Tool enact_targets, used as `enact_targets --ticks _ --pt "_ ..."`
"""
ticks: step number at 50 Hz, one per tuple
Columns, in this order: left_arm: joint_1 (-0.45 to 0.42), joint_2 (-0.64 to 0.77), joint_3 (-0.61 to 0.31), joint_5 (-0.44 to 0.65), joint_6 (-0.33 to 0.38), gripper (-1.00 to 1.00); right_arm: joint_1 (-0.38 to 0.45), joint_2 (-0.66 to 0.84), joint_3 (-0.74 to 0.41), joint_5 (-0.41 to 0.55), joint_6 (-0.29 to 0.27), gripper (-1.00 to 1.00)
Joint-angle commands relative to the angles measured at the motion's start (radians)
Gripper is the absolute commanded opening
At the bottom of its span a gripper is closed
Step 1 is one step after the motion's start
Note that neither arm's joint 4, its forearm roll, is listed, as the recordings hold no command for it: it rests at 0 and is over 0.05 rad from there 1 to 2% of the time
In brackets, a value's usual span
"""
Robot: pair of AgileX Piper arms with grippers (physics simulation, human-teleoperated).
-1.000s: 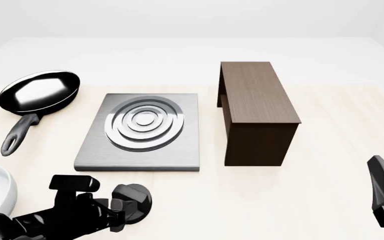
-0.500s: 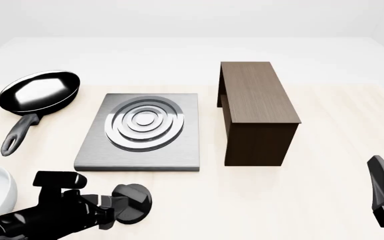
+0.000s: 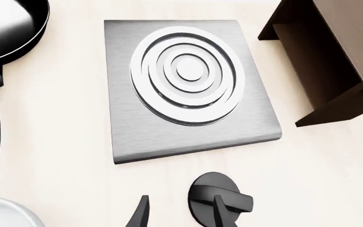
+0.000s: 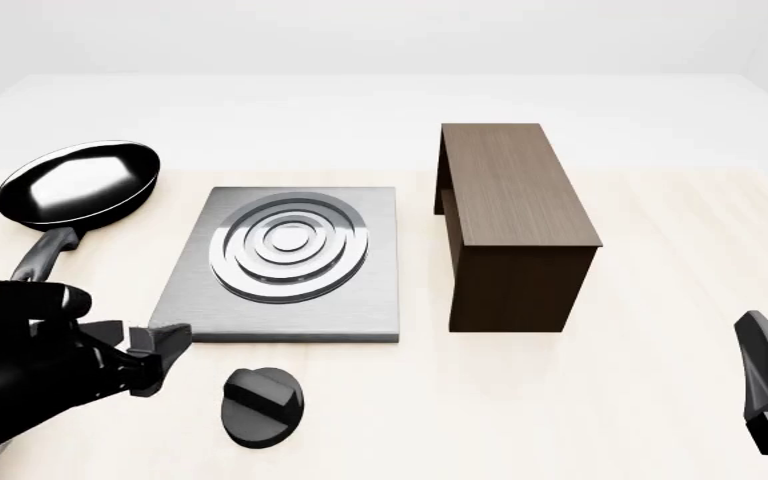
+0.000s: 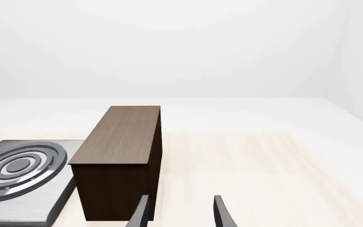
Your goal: Turn on the stove.
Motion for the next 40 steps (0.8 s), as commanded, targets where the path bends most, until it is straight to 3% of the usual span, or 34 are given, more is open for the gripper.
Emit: enact_targets --ticks 1,5,13,24,35,36,40 --pt "0.075 -0.036 -0.04 0.043 0.033 1.0 0.0 0.0 0.0 0.0 0.0 1.0" --pt "0.14 -0.031 -0.069 0.048 0.057 1.0 0.0 0.0 0.0 0.0 0.0 1.0" --pt "0.148 0.014 -0.098 0.032 0.015 1.0 0.0 0.0 0.0 0.0 0.0 1.0" --pt "0.217 -0.003 -0.154 0.069 0.071 1.0 0.0 0.0 0.0 0.0 0.0 1.0" --pt "0.232 -0.011 -0.182 0.086 0.063 1.0 0.0 0.0 0.0 0.0 0.0 1.0" --pt "0.233 -0.009 -0.184 0.085 0.062 1.0 0.006 0.008 0.048 -0.056 -0.005 1.0" --pt "0.242 -0.013 -0.198 0.093 0.065 1.0 0.006 0.011 0.049 -0.06 -0.005 1.0"
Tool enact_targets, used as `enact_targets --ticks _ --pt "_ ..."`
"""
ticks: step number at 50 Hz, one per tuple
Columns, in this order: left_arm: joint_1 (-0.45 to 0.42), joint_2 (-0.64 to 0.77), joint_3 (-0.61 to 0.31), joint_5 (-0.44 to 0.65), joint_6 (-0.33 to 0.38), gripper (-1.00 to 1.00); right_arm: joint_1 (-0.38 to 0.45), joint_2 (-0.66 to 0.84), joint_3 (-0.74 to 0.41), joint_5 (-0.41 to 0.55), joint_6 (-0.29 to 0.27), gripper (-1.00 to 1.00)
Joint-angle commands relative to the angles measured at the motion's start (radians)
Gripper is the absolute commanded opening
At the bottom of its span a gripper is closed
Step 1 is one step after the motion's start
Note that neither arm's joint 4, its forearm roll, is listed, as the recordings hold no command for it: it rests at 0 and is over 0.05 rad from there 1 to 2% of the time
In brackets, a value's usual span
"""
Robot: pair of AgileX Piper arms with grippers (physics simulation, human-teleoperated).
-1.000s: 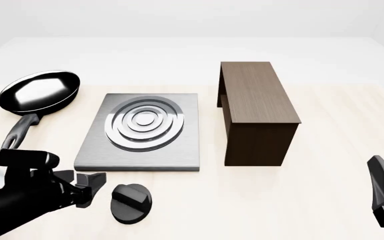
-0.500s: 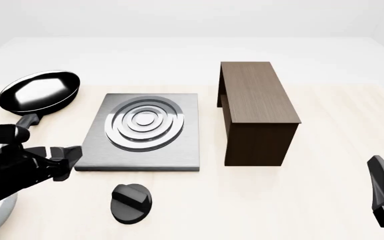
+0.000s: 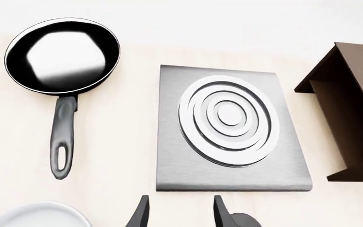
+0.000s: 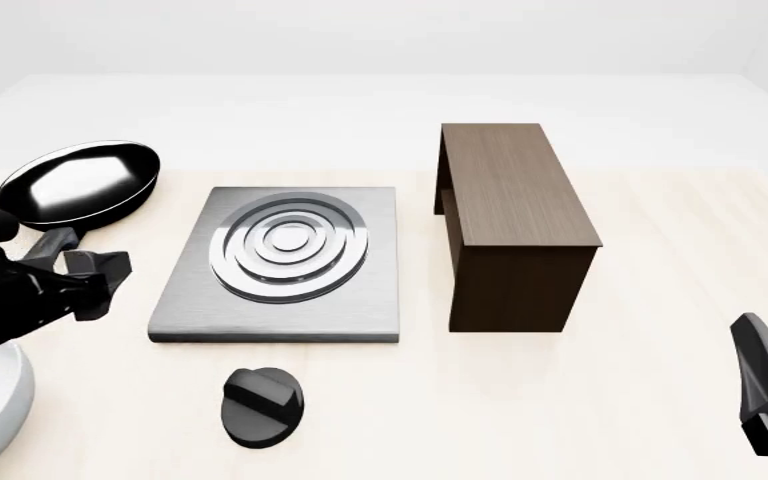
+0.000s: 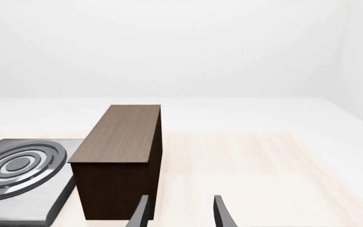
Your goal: Turn on the stove.
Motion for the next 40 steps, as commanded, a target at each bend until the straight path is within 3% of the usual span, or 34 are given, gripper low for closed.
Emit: enact_targets --ticks 1,23,32,40 --pt "0.026 -0.01 -0.037 0.021 0.002 1.0 0.004 0.007 0.033 -0.04 -0.004 1.0" --pt "0.104 -0.028 -0.073 0.023 0.019 1.0 0.005 0.007 0.033 -0.04 -0.004 1.0" --pt "0.16 -0.073 -0.089 0.034 0.083 1.0 0.005 0.008 0.033 -0.04 -0.004 1.0" --pt "0.174 -0.076 -0.096 0.036 0.08 1.0 0.005 0.006 0.033 -0.039 -0.004 1.0"
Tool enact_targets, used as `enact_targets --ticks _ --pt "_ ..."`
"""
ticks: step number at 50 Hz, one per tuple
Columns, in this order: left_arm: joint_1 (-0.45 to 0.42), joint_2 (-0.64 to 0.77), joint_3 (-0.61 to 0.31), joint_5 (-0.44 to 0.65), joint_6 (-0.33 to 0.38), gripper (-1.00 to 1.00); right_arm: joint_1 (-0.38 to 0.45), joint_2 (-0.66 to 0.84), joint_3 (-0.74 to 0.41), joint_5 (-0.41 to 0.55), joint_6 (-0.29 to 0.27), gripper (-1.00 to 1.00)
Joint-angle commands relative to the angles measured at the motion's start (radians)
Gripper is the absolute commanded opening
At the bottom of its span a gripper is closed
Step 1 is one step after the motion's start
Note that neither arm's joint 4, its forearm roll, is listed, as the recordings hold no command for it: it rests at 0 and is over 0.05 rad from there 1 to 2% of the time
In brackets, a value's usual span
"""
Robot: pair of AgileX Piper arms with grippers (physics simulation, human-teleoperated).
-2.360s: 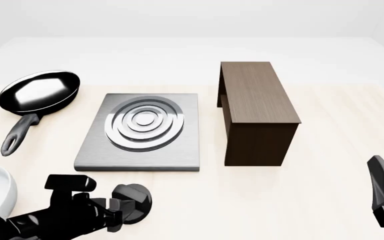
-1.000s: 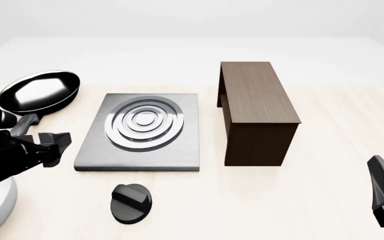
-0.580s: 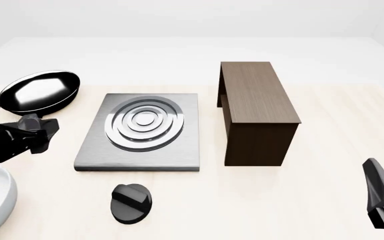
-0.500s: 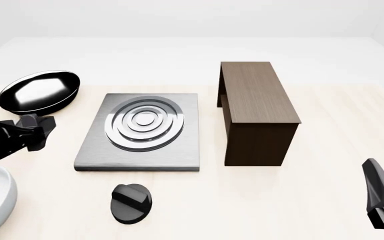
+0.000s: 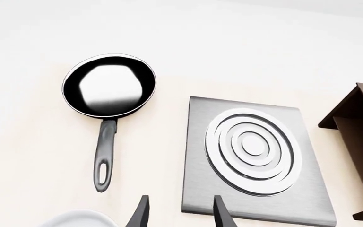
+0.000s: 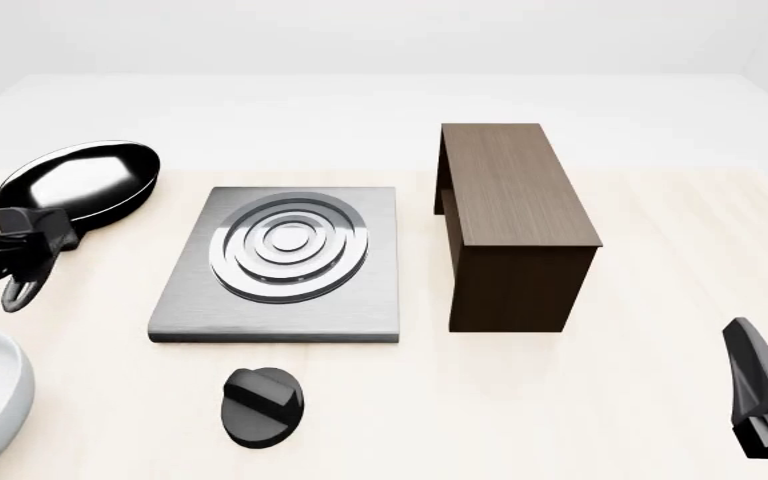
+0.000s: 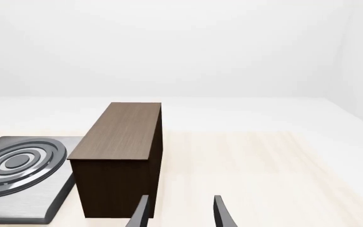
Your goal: Turn on the stove.
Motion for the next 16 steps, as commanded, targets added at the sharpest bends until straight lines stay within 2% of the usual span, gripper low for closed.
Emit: enact_targets --ticks 1,16 --pt "0.037 -0.019 -0.015 0.006 0.024 1.0 0.0 -0.001 0.001 0.0 0.0 1.0" --pt "0.045 -0.057 -0.031 0.038 0.018 1.0 0.0 0.0 0.001 -0.001 0.0 1.0"
